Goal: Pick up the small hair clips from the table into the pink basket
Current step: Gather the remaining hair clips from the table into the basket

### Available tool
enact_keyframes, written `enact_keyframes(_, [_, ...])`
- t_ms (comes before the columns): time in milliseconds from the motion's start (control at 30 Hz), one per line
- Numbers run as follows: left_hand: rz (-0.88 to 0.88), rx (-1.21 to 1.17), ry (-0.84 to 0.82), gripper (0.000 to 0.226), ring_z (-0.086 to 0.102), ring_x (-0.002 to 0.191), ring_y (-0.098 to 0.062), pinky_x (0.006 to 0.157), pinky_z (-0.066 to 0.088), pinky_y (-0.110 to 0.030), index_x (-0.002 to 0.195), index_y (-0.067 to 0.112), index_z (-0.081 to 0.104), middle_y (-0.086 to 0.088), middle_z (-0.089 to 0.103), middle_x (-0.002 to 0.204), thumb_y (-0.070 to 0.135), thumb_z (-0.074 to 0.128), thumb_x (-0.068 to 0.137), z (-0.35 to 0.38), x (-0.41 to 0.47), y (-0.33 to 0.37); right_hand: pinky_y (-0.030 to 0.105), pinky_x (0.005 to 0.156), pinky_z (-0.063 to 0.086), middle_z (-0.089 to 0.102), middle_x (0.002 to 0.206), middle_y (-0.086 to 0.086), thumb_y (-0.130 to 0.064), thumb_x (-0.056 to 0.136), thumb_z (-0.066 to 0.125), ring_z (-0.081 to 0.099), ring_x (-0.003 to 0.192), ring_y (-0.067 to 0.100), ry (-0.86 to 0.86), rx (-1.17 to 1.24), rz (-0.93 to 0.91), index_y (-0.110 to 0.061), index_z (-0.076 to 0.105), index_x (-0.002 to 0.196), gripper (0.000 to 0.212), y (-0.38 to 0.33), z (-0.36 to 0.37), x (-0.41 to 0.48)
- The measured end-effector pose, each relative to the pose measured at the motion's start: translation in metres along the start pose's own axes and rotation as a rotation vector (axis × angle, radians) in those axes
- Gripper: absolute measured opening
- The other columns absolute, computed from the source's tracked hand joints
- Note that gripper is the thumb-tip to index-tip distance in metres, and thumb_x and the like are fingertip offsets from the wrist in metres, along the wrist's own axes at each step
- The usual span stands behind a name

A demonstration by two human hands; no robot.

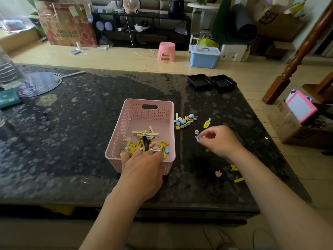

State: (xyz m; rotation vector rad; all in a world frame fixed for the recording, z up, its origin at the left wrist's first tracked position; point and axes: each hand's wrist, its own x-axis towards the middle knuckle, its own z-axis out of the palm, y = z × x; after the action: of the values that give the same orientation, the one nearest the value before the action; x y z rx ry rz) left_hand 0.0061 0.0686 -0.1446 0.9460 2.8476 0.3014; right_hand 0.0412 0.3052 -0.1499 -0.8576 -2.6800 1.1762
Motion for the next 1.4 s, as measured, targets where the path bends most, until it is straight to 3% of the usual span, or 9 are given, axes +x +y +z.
enact_keyframes(200, [-0.004,0.012,-0.004,0.023,0.046,0.108,-0.019,0.096,0.026,-0.044,0.119,0.033,0.05,0.009,0.058,0.116,0.033,0.046,0.097,-0.002,0.0,0.002,0.028,0.068,0.059,0.07,0.083,-0.009,-0.019,0.086,0.073,0.067,0.072,0.008,0.041,0.113,-0.302,-0.02,0.076,0.097,0.011,-0.065,0.016,-0.018])
enact_keyframes(333, [0.006,0.024,0.014,0.021,0.047,0.106,-0.019,0.093,0.027,-0.043,0.116,0.034,0.051,0.009,0.058,0.114,0.034,0.045,0.096,0.0,-0.002,0.002,0.012,0.081,0.048,0.071,0.11,-0.001,-0.019,0.09,0.069,0.064,0.093,0.007,-0.08,0.0,-0.424,-0.016,0.064,0.131,0.041,-0.083,0.04,-0.03])
enact_keyframes(467, [0.008,0.015,0.009,0.019,0.047,0.107,-0.019,0.097,0.028,-0.044,0.115,0.034,0.051,0.009,0.057,0.114,0.034,0.044,0.097,0.0,-0.001,0.0,0.02,0.096,0.039,0.059,0.136,0.003,-0.023,0.094,0.063,0.056,0.122,0.015,-0.047,-0.113,-0.423,-0.019,0.053,0.143,0.05,-0.076,0.032,-0.032])
enact_keyframes(700, [0.004,0.007,-0.028,0.017,0.048,0.107,-0.019,0.098,0.027,-0.046,0.113,0.034,0.052,0.009,0.058,0.112,0.034,0.045,0.098,-0.001,0.001,0.0,0.048,0.115,0.032,0.017,0.162,0.009,-0.07,0.077,0.064,0.024,0.147,0.033,-0.179,-0.564,0.139,-0.037,0.012,0.156,0.1,0.004,-0.022,-0.024])
enact_keyframes(800, [0.005,0.015,-0.04,0.017,0.047,0.107,-0.019,0.097,0.028,-0.046,0.112,0.035,0.052,0.009,0.057,0.11,0.033,0.045,0.098,-0.002,0.001,0.001,0.053,0.117,0.027,0.002,0.166,0.009,-0.078,0.071,0.063,0.011,0.149,0.04,-0.263,-0.658,0.332,-0.042,-0.001,0.156,0.112,0.036,-0.028,-0.033])
enact_keyframes(900, [-0.004,0.034,-0.059,0.012,0.048,0.104,-0.02,0.094,0.029,-0.046,0.107,0.034,0.052,0.008,0.057,0.108,0.032,0.046,0.097,-0.003,0.0,0.004,0.052,0.116,0.028,0.006,0.166,0.006,-0.077,0.074,0.059,0.014,0.149,0.038,-0.318,-0.667,0.337,-0.047,0.006,0.154,0.101,0.052,-0.023,-0.044])
enact_keyframes(967, [-0.008,0.054,-0.053,0.013,0.049,0.106,-0.022,0.092,0.029,-0.048,0.107,0.033,0.051,0.006,0.058,0.111,0.031,0.045,0.096,-0.002,-0.002,0.009,0.048,0.112,0.034,0.024,0.161,0.005,-0.071,0.081,0.057,0.029,0.143,0.035,-0.266,-0.698,0.249,-0.045,0.024,0.153,0.083,0.057,-0.019,-0.047])
enact_keyframes(1133, [-0.003,0.081,-0.039,0.015,0.05,0.106,-0.023,0.095,0.031,-0.051,0.109,0.031,0.051,0.003,0.058,0.113,0.032,0.041,0.098,0.0,-0.008,0.015,0.035,0.097,0.047,0.063,0.129,0.002,-0.025,0.092,0.068,0.057,0.119,0.024,-0.114,-0.63,0.111,-0.023,0.067,0.126,0.034,0.053,-0.018,-0.049])
enact_keyframes(1400, [0.002,0.058,-0.063,0.011,0.049,0.102,-0.02,0.098,0.03,-0.049,0.105,0.034,0.049,0.006,0.057,0.107,0.035,0.039,0.1,-0.002,-0.006,0.015,0.034,0.079,0.059,0.064,0.101,-0.002,-0.017,0.085,0.074,0.062,0.086,0.015,-0.047,-0.444,0.211,-0.024,0.07,0.094,0.013,0.054,-0.018,-0.037])
